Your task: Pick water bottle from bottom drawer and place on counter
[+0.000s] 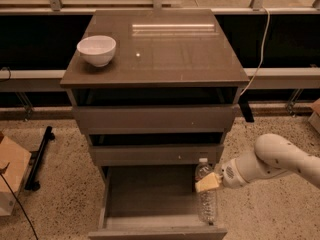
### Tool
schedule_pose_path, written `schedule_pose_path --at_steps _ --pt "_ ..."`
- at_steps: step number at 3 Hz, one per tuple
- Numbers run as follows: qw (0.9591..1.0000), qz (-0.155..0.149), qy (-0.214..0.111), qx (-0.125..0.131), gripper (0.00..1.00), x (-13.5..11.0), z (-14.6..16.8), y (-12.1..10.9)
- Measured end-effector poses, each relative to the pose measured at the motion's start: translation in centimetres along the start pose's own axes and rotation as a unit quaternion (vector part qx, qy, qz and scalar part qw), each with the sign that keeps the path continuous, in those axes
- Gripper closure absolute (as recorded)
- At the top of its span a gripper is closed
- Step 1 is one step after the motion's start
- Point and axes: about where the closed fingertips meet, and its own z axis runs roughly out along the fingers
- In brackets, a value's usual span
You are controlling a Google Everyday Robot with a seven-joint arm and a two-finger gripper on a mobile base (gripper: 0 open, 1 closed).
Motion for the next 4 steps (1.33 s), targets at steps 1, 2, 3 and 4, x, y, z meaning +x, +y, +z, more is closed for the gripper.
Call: schedule_pose_path --at_steps 1,2,3,4 --pt "0.9931 -0.099 -0.057 0.026 1.00 0.6 -7.3 5.3" --pt "0.9777 -0.167 -0.119 0.047 1.00 1.1 -14.5 10.0" --pt "0.9673 -0.188 -0.163 0.050 1.00 0.4 -19.2 11.9" --pt "0.9673 -0.188 -0.163 0.050 1.00 0.4 -19.2 11.9"
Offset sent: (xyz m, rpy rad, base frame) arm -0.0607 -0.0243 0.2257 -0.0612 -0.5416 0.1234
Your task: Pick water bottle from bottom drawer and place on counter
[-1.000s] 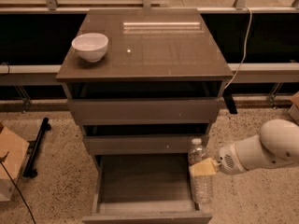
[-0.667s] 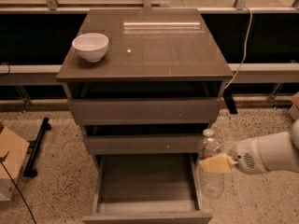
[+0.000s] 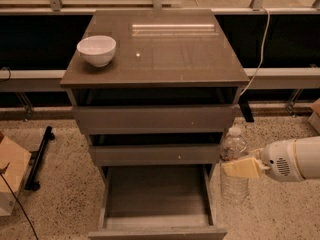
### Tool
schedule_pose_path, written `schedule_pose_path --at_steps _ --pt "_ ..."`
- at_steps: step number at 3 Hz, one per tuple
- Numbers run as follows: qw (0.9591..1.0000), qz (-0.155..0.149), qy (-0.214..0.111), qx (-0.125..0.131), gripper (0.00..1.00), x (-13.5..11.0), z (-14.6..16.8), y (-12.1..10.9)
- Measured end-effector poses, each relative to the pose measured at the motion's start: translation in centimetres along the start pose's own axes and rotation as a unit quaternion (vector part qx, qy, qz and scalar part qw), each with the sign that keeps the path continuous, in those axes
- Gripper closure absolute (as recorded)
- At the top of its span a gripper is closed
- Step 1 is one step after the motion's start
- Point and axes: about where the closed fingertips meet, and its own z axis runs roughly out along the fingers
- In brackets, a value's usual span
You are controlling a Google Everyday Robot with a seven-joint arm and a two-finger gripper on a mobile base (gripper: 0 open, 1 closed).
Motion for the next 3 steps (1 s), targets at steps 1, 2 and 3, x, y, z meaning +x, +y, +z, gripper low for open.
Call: schedule_pose_path --at_steps 1,2,3 --pt "0.9996 -0.021 -0.009 0.019 1.00 -1.3 -1.0 0.2" --pt "0.9971 -0.057 -0.032 0.040 1.00 -4.4 -2.0 0.3" --pt "0.9939 -0.079 -0.055 0.055 1.00 -7.0 -2.8 0.3"
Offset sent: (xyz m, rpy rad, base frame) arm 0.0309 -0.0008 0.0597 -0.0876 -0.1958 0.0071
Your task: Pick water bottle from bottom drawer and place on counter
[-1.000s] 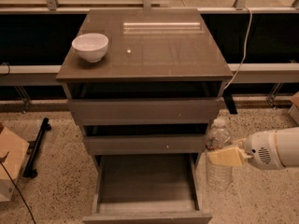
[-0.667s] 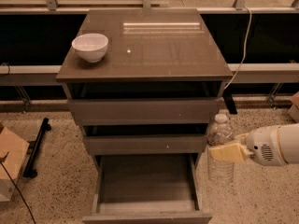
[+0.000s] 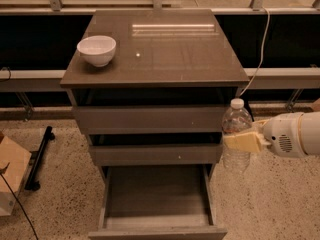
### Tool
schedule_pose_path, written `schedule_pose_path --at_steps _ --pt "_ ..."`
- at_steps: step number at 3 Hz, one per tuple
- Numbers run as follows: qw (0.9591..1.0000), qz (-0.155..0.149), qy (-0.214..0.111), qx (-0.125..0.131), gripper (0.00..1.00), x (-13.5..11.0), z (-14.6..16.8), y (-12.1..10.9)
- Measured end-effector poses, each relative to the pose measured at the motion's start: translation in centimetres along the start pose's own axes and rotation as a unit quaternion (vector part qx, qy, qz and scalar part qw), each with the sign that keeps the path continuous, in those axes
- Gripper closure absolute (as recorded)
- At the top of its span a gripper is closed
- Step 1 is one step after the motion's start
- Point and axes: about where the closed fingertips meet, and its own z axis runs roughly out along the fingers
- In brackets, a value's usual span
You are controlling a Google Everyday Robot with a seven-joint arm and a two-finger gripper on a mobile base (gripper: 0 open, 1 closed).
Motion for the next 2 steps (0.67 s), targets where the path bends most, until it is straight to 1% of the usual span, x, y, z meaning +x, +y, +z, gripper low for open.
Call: schedule_pose_path --at_steps 1,2 --pt "0.9997 -0.017 -0.011 0.010 1.00 -2.7 0.0 -0.6" --pt "0.9994 -0.026 -0.017 0.016 1.00 -5.1 0.4 -1.3"
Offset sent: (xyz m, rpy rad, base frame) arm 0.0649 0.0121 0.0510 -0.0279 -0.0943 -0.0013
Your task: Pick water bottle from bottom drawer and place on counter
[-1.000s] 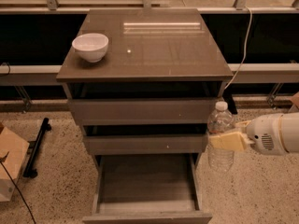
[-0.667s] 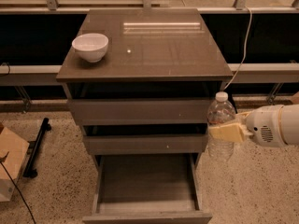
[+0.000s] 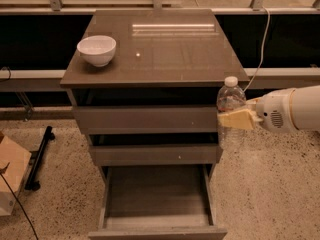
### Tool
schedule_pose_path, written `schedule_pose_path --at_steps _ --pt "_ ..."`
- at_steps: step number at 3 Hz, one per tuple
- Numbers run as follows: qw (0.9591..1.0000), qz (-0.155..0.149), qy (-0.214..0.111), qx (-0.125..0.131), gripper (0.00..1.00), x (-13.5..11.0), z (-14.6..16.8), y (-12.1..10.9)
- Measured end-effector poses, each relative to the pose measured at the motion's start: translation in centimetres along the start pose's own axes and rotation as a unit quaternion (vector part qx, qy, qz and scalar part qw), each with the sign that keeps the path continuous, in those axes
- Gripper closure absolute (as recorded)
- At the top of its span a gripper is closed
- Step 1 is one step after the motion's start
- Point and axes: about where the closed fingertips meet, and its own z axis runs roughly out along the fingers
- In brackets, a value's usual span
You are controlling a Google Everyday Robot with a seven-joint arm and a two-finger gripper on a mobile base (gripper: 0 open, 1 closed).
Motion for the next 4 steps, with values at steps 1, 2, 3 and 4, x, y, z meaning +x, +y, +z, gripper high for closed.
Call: schedule_pose_path --at_steps 1,2,3,4 --pt "1.0000 -0.003 0.000 0.002 1.00 -1.9 0.7 -0.7" --pt "1.0000 -0.007 0.004 0.003 1.00 -3.5 1.6 -1.4" --pt "0.9998 -0.013 0.015 0.001 1.00 -6.8 3.6 -3.1" --pt "0.9998 -0.015 0.014 0.000 1.00 -7.2 3.7 -3.1"
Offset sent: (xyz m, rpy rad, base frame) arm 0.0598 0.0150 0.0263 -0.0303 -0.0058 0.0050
